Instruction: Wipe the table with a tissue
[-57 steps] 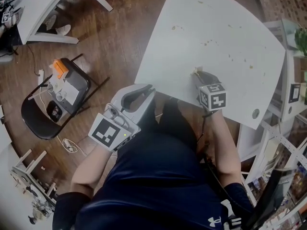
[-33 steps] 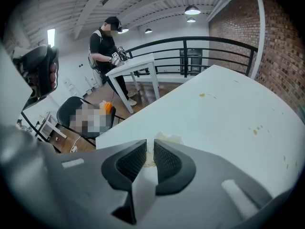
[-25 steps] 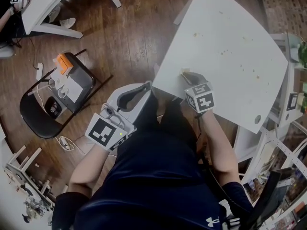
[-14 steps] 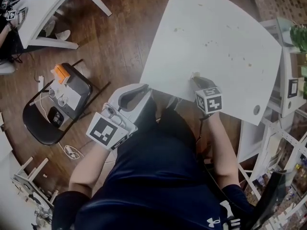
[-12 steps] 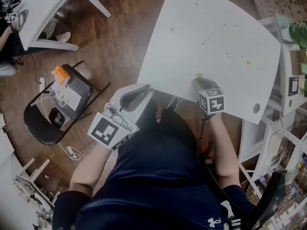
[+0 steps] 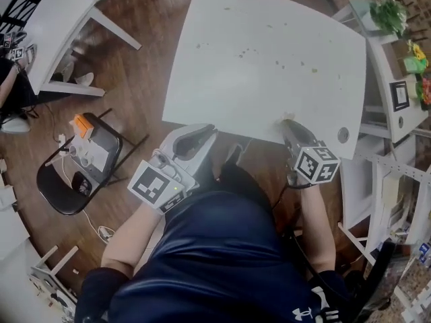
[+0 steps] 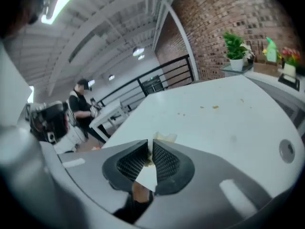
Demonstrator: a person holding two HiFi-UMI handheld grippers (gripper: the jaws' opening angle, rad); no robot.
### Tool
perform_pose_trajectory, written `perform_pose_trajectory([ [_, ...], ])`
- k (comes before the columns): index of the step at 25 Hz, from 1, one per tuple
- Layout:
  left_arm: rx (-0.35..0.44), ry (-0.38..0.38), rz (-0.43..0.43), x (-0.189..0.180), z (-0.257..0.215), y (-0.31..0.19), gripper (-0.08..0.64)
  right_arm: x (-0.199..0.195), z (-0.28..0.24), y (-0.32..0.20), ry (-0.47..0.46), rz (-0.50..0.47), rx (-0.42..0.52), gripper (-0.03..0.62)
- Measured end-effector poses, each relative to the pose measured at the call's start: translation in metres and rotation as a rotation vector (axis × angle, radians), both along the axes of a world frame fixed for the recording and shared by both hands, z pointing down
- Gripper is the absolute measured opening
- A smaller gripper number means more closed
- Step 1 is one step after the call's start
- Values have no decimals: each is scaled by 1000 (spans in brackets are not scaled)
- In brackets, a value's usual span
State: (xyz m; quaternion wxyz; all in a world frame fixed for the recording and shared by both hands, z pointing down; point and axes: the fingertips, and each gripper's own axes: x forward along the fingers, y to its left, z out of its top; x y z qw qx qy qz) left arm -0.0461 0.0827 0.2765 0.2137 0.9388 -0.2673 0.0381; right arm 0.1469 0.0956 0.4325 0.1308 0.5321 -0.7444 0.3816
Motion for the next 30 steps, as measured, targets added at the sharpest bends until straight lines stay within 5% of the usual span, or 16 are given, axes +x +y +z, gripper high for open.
perform_pose_trajectory([
  [3,22,0,29,24,-9,15,34,6,-46,10,-106,43,139,38],
  [12,35,14,68,65,-24,39,31,9,-141,32,-36,19,412,38],
  [30,112,67,103,59,-44,19,28,-9,-203,14,20,-7,560,37],
])
